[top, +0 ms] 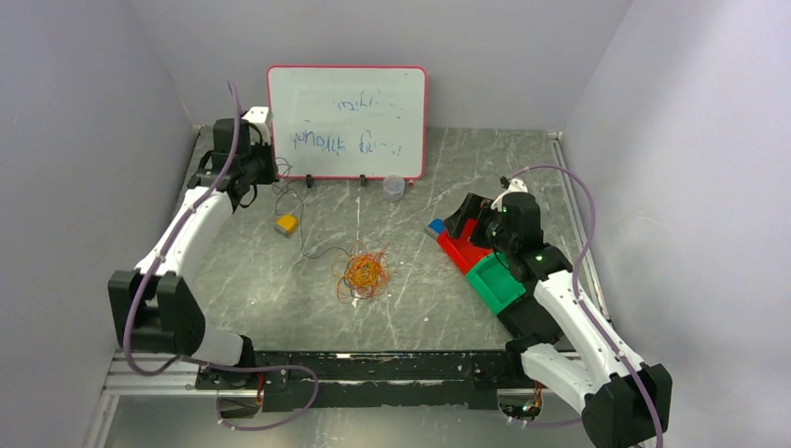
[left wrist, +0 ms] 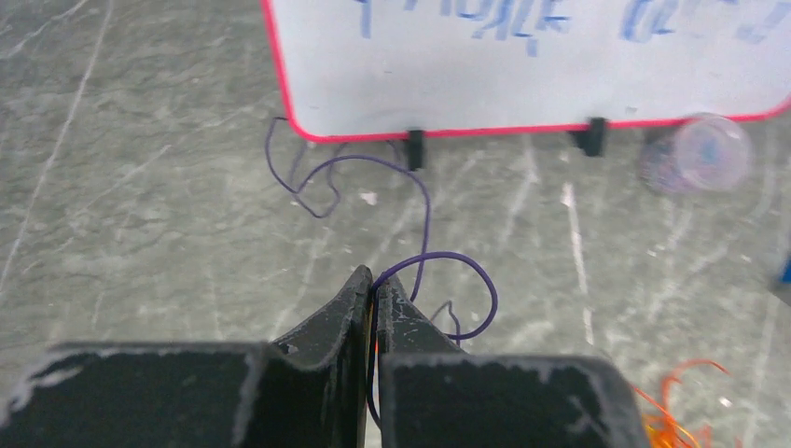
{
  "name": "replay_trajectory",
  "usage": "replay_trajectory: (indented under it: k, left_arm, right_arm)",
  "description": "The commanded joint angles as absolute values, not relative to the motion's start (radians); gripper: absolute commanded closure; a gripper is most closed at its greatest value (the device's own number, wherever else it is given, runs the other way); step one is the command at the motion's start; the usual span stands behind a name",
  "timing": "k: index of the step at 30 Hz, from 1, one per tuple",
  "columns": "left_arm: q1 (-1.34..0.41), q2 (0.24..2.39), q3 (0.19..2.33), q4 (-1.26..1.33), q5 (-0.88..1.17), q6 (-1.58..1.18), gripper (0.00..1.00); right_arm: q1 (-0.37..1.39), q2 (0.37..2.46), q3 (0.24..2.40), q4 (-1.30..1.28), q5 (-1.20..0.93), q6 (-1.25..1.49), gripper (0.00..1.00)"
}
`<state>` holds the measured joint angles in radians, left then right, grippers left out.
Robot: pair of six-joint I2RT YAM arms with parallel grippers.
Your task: Untangle the cables
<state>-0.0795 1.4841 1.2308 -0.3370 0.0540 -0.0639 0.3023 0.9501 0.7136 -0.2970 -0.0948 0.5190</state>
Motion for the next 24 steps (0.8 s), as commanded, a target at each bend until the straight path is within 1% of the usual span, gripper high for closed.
replay_trajectory:
  k: [1, 5, 10, 14, 16, 20, 24]
  left_arm:
    - [-0.176, 1.341, 1.175, -0.397, -0.007, -0.136, 0.93]
    - [-0.270, 1.233, 1.110, -0.424, 0.001, -0.182, 0.93]
    - [-0.381, 1.133, 1.080, -0.457, 0.002, -0.240, 0.93]
    - [-0.460, 1.070, 1.043, -0.390, 0.105, -0.289, 0.93]
    - [-0.526, 1.072, 1.043, -0.366, 0.120, -0.304, 0.93]
    - [-0.678, 1.122, 1.077, -0.365, 0.062, -0.300, 0.93]
    - [-0.762, 1.167, 1.087, -0.326, 0.055, -0.294, 0.93]
  right_arm:
    - [0.296, 0.913, 0.722, -0.292, -0.050, 0.506, 0.00]
    - [0.296, 0.902, 0.725, -0.294, -0.021, 0.500, 0.00]
    - [0.295, 0.886, 0.727, -0.282, 0.006, 0.498, 0.00]
    - [0.295, 0.891, 0.726, -0.278, 0.040, 0.504, 0.00]
    - [0.295, 0.899, 0.731, -0.283, 0.054, 0.506, 0.00]
    - [0.295, 0.878, 0.721, -0.260, 0.063, 0.508, 0.00]
    - [0.295, 0.826, 0.680, -0.189, 0.067, 0.501, 0.00]
